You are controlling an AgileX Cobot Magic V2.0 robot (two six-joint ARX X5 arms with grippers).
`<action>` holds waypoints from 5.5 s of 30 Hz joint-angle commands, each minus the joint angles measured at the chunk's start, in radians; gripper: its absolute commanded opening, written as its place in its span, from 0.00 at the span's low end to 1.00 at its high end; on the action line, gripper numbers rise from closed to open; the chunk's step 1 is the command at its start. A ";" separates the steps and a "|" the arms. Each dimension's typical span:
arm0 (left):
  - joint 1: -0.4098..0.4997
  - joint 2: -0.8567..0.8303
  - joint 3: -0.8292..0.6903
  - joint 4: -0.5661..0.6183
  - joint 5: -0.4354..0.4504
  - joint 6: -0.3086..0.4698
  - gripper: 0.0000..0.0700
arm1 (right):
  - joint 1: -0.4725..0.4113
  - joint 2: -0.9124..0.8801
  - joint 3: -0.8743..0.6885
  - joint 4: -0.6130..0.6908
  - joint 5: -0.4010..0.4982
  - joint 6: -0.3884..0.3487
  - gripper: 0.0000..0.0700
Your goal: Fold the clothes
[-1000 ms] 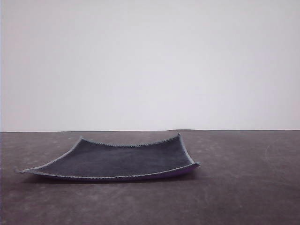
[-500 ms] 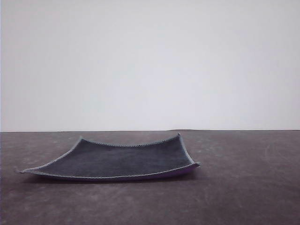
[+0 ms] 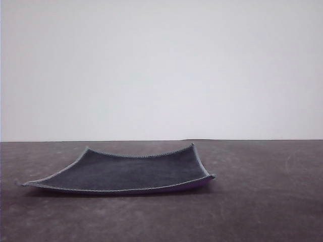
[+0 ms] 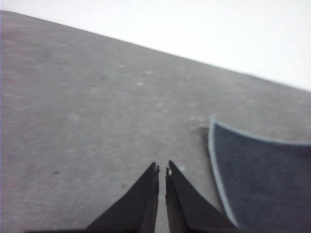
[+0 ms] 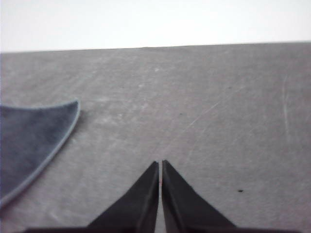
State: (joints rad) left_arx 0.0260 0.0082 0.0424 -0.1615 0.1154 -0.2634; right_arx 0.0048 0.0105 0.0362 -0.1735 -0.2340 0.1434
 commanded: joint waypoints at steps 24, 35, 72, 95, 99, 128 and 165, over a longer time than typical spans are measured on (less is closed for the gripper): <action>-0.004 1.064 0.867 -0.276 0.181 0.153 0.02 | 0.112 1.140 0.908 -0.164 -0.240 -0.020 0.01; -0.006 1.326 0.896 -0.269 0.373 0.161 0.02 | 0.157 1.393 0.935 -0.205 -0.241 -0.051 0.01; -0.058 1.813 1.166 -0.111 0.488 0.100 0.50 | 0.203 1.845 1.083 0.129 -0.432 0.120 0.69; -0.125 2.102 1.389 -0.191 0.565 0.149 0.50 | 0.281 2.056 1.251 0.193 -0.420 0.171 0.43; -0.127 2.102 1.389 -0.193 0.565 0.149 0.49 | 0.281 2.056 1.251 0.191 -0.420 0.170 0.24; -0.092 2.090 1.591 -0.950 0.667 0.519 0.00 | 0.234 2.029 1.314 -0.266 -0.822 0.001 0.00; -0.105 2.090 1.591 -1.275 0.672 0.624 0.42 | 0.254 2.029 1.314 -0.612 -0.824 -0.223 0.32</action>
State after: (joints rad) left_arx -0.0769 2.0808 1.6127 -1.4205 0.7841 0.3477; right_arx 0.2572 2.0323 1.3289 -0.7813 -1.0519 -0.0572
